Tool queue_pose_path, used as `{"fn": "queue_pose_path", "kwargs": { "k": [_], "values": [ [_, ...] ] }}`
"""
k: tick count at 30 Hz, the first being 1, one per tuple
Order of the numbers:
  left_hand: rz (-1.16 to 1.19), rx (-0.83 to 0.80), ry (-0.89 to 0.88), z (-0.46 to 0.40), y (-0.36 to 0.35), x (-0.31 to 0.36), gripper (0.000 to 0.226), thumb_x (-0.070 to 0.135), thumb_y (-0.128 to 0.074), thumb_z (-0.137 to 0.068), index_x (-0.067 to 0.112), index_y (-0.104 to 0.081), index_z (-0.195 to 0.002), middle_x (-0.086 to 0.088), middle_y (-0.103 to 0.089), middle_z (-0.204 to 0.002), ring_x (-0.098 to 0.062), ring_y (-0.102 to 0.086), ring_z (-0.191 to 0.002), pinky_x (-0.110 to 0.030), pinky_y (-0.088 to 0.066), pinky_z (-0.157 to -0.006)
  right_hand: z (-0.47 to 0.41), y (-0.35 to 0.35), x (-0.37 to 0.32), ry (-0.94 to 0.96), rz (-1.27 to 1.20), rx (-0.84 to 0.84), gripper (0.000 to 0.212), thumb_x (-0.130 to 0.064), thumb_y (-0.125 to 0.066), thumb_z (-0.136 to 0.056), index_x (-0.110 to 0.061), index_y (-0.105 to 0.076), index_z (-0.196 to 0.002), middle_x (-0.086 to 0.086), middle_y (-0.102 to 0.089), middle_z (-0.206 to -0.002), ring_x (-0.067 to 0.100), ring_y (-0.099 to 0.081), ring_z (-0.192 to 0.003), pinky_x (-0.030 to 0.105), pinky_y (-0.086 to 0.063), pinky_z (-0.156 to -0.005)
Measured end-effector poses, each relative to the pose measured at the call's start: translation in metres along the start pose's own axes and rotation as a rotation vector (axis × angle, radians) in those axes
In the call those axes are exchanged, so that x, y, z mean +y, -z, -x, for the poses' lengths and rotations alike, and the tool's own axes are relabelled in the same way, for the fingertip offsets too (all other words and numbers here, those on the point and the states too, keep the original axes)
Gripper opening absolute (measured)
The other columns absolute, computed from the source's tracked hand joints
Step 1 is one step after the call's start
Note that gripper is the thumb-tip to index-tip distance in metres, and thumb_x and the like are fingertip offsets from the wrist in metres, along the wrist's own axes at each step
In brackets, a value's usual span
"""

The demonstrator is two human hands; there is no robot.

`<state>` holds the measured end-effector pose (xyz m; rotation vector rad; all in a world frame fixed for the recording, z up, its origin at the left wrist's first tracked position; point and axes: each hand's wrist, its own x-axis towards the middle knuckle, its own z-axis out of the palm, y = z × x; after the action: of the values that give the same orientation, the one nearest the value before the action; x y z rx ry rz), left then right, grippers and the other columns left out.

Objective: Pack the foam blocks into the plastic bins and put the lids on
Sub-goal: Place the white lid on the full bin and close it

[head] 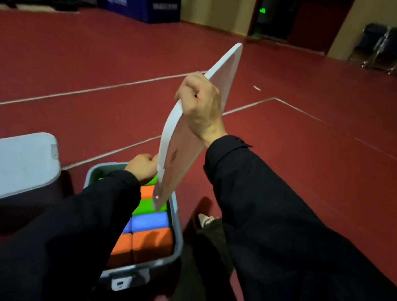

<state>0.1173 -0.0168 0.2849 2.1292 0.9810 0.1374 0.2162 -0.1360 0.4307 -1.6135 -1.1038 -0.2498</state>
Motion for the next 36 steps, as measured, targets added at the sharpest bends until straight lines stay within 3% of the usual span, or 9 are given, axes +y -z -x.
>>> {"fn": "queue_pose_path", "kwargs": {
  "k": [2,6,10,12,14,16,18,23,36],
  "values": [
    [0.157,-0.039,0.103,-0.001,0.015,-0.038,0.041,0.044,-0.051,-0.096,0.007,-0.066,-0.105,-0.022,-0.066,-0.116,-0.03,-0.061,-0.104,-0.033,-0.047,-0.077,0.001,-0.013,-0.013,0.0,-0.095,0.012,0.03,-0.019,-0.044,-0.083,0.001,-0.057,-0.064,0.013,-0.058,-0.076,0.026,-0.055,-0.072,0.045,-0.044,-0.067],
    [0.511,0.019,0.326,-0.019,0.017,-0.162,0.078,0.072,-0.046,-0.089,0.005,-0.062,-0.126,-0.018,-0.065,-0.129,-0.036,-0.062,-0.119,-0.048,-0.05,-0.101,0.001,-0.027,-0.03,-0.117,-0.411,0.066,0.028,-0.015,-0.046,-0.078,-0.017,-0.062,-0.055,0.005,-0.06,-0.073,0.024,-0.057,-0.075,0.045,-0.043,-0.077],
    [0.923,0.009,0.506,0.051,0.019,-0.175,0.053,0.058,-0.05,-0.098,0.012,-0.063,-0.122,-0.015,-0.069,-0.109,-0.039,-0.065,-0.099,-0.05,-0.053,-0.092,0.015,-0.032,-0.03,-0.227,-0.686,-0.008,0.03,-0.007,-0.046,-0.081,-0.012,-0.06,-0.055,0.004,-0.062,-0.078,0.019,-0.056,-0.081,0.034,-0.04,-0.08],
    [0.74,0.035,0.508,0.067,0.022,-0.189,0.075,0.066,-0.06,-0.089,-0.001,-0.065,-0.121,-0.016,-0.071,-0.11,-0.032,-0.066,-0.097,-0.043,-0.052,-0.092,0.028,-0.038,-0.007,-0.38,-0.737,-0.128,0.023,-0.011,-0.051,-0.08,-0.01,-0.065,-0.063,0.001,-0.068,-0.094,0.019,-0.058,-0.093,0.036,-0.042,-0.087],
    [0.561,0.167,0.505,0.078,0.03,-0.198,0.065,0.057,-0.057,-0.095,-0.007,-0.068,-0.103,-0.017,-0.067,-0.101,-0.029,-0.06,-0.091,-0.033,-0.044,-0.083,0.039,-0.043,0.025,-0.553,-0.753,-0.218,0.028,-0.014,-0.057,-0.076,-0.009,-0.075,-0.096,0.002,-0.067,-0.115,0.022,-0.056,-0.106,0.04,-0.042,-0.096],
    [0.545,0.306,0.474,0.078,0.036,-0.216,0.049,0.044,-0.056,-0.099,-0.003,-0.066,-0.088,-0.017,-0.065,-0.091,-0.031,-0.06,-0.085,-0.034,-0.042,-0.075,0.052,-0.045,0.058,-0.709,-0.564,-0.261,0.058,-0.006,-0.052,-0.083,-0.013,-0.058,-0.141,0.003,-0.055,-0.143,0.017,-0.052,-0.119,0.034,-0.042,-0.099],
    [0.52,0.4,0.435,0.076,0.039,-0.223,0.039,0.036,-0.056,-0.1,-0.001,-0.066,-0.093,-0.015,-0.066,-0.084,-0.03,-0.061,-0.074,-0.034,-0.044,-0.066,0.073,-0.05,0.094,-0.868,-0.4,-0.237,0.067,-0.01,-0.056,-0.091,-0.017,-0.038,-0.156,-0.001,-0.044,-0.153,0.016,-0.05,-0.123,0.033,-0.045,-0.095],
    [0.451,0.393,0.448,0.052,0.028,-0.25,0.028,0.037,-0.058,-0.097,0.011,-0.067,-0.103,-0.009,-0.068,-0.075,-0.026,-0.063,-0.067,-0.036,-0.053,-0.068,0.138,-0.091,0.156,-1.098,-0.267,-0.163,0.016,-0.014,-0.066,-0.088,0.001,-0.072,-0.089,0.011,-0.074,-0.084,0.024,-0.069,-0.07,0.031,-0.051,-0.059],
    [0.273,0.32,0.512,-0.02,-0.023,-0.308,0.034,0.035,-0.063,-0.094,0.01,-0.067,-0.116,-0.006,-0.069,-0.095,-0.024,-0.065,-0.087,-0.032,-0.047,-0.077,0.228,-0.154,0.254,-1.249,-0.141,-0.093,0.028,-0.02,-0.077,-0.09,-0.021,-0.065,-0.115,-0.005,-0.073,-0.1,0.011,-0.069,-0.085,0.024,-0.051,-0.069]
  ]
}}
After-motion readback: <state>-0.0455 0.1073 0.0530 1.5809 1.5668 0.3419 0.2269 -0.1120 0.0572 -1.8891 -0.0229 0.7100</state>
